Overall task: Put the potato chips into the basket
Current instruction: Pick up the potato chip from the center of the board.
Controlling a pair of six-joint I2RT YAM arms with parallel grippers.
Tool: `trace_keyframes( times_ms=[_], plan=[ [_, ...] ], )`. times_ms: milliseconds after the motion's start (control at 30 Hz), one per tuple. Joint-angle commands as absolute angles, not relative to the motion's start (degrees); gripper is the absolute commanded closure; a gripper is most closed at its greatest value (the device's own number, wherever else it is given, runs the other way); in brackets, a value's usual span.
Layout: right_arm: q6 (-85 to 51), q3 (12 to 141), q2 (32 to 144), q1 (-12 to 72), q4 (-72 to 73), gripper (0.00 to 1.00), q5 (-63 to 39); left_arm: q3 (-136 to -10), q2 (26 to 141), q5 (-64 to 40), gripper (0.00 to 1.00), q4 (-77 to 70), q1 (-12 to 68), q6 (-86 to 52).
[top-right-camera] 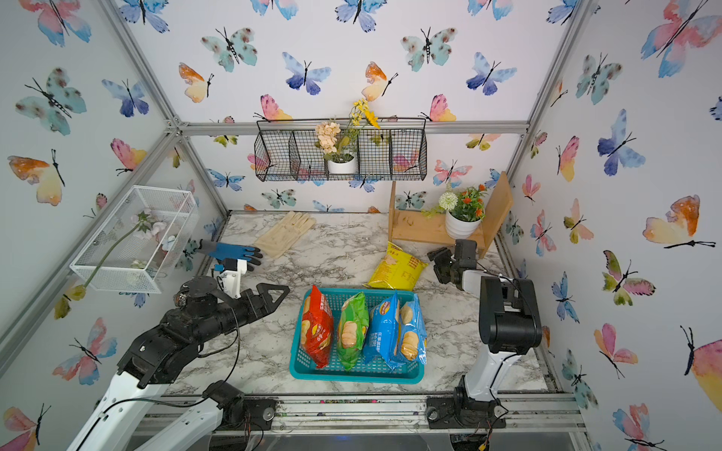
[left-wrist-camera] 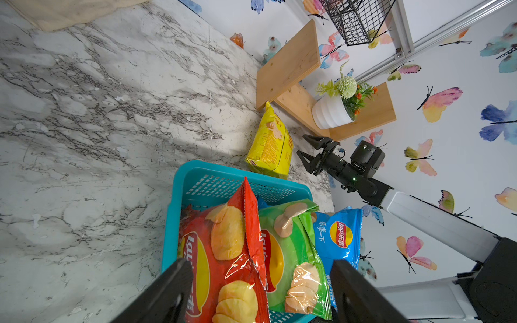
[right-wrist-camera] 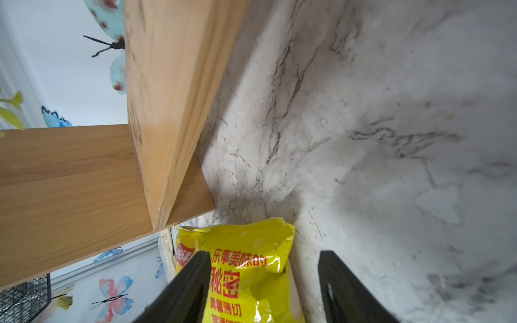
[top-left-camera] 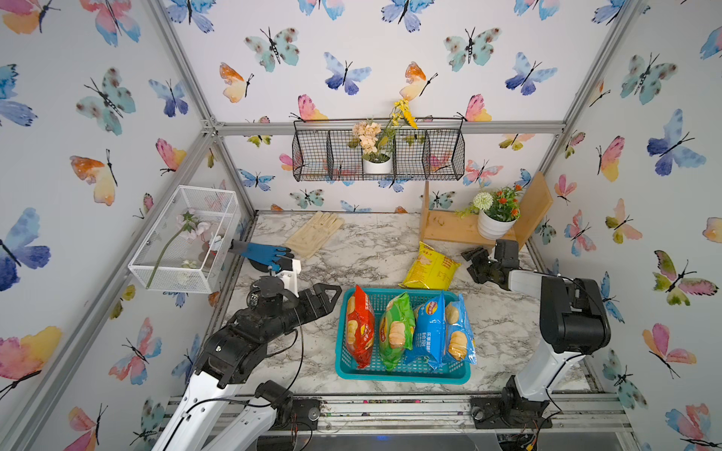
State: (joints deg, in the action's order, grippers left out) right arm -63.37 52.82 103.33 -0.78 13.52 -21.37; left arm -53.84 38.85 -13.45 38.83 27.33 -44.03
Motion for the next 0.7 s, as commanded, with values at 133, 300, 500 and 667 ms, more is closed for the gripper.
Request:
trace_keyframes(
  times_ms=[133, 300, 500, 667],
  plan=[
    [-65.98, 51.77, 105.63, -0.02, 16.75, 0.35, -22.94, -52.91, 39.02, -14.52, 0.17, 37.80, 26.95, -44.32],
    [-66.37, 51.83, 107.02, 0.80, 17.51, 0.36, -23.46, -52.48, 38.85, -14.50, 0.17, 37.53, 26.98, -44.51],
    [-67.49, 52.21, 108.57, 1.54, 18.85, 0.38, -23.60, -52.29, 38.69, -14.51, 0.17, 37.75, 26.97, -44.51],
    [-68.75, 52.29, 110.18, 1.75, 20.54, 0.42, -23.61, -52.08, 38.58, -14.46, 0.17, 37.88, 26.92, -44.48]
  ],
)
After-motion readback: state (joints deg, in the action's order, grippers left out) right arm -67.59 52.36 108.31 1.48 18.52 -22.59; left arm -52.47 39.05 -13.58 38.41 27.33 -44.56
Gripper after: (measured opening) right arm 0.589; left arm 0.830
